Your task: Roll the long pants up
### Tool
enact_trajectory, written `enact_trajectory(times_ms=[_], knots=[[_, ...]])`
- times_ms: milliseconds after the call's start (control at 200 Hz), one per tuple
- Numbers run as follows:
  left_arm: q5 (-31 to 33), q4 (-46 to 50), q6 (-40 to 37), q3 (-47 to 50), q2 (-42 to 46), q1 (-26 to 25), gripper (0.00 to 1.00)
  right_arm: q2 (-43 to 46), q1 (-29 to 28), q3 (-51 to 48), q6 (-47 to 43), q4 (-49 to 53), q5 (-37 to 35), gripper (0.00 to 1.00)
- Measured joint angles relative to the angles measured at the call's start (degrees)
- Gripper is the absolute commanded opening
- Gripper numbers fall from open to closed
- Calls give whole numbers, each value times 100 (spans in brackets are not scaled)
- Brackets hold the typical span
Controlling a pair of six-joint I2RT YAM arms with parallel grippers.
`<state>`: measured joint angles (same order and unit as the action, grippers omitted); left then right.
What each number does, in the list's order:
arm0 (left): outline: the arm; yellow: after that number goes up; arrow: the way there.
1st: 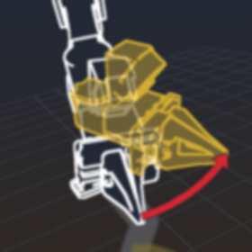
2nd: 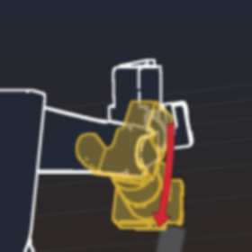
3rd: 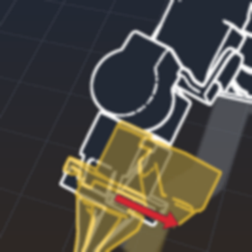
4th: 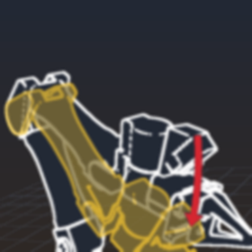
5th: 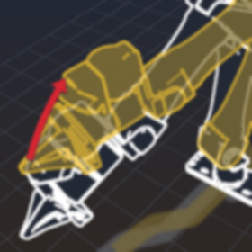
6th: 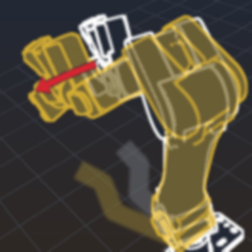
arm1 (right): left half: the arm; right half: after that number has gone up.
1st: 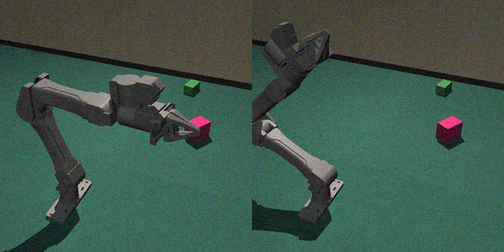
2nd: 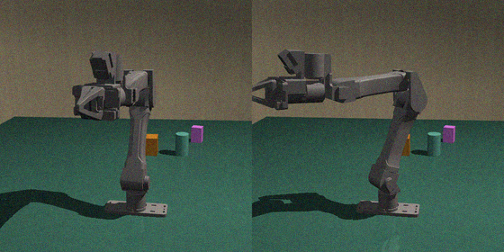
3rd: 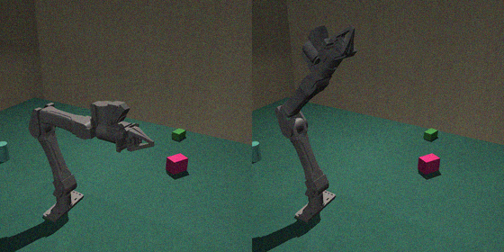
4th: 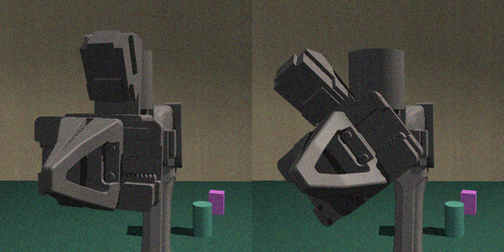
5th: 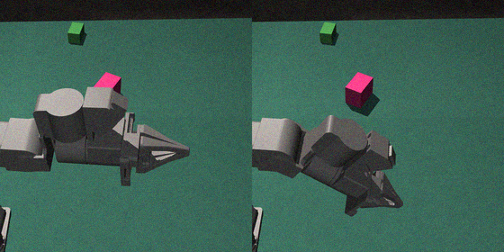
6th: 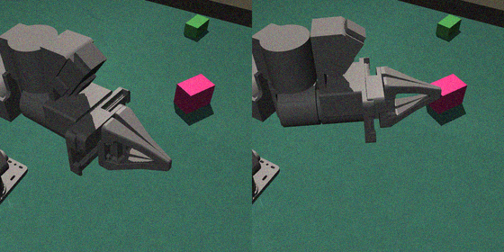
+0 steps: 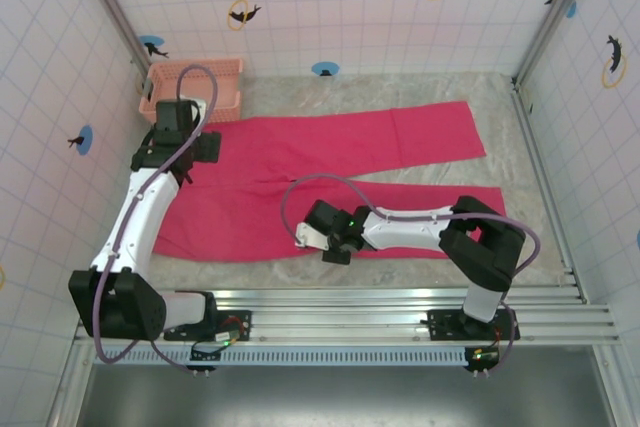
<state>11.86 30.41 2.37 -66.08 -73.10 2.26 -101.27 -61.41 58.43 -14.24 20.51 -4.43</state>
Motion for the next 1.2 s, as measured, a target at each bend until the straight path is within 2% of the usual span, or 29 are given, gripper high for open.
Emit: enact_trajectory(times_ms=[175, 365, 661, 801, 1031, 1196], knots=[[-376, -79, -39, 601, 332, -26, 90, 275, 181, 420, -107, 437, -55, 0], [-518, 177, 13, 658, 490, -175, 83, 796, 417, 1010, -214, 874, -59, 0], [-756, 942, -44, 809, 1425, -942, 83, 686, 1209, 1904, -258, 1123, 234, 0], [-1248, 1381, -87, 1088, 1790, -1209, 83, 496, 1403, 2138, -256, 1137, 385, 0], [-1818, 1843, -85, 1117, 1744, -1930, 84, 186, 1513, 2435, -168, 1196, 728, 0], [-2107, 1980, -83, 1001, 1056, -2323, 84, 22, 1582, 2597, -55, 1196, 848, 0]])
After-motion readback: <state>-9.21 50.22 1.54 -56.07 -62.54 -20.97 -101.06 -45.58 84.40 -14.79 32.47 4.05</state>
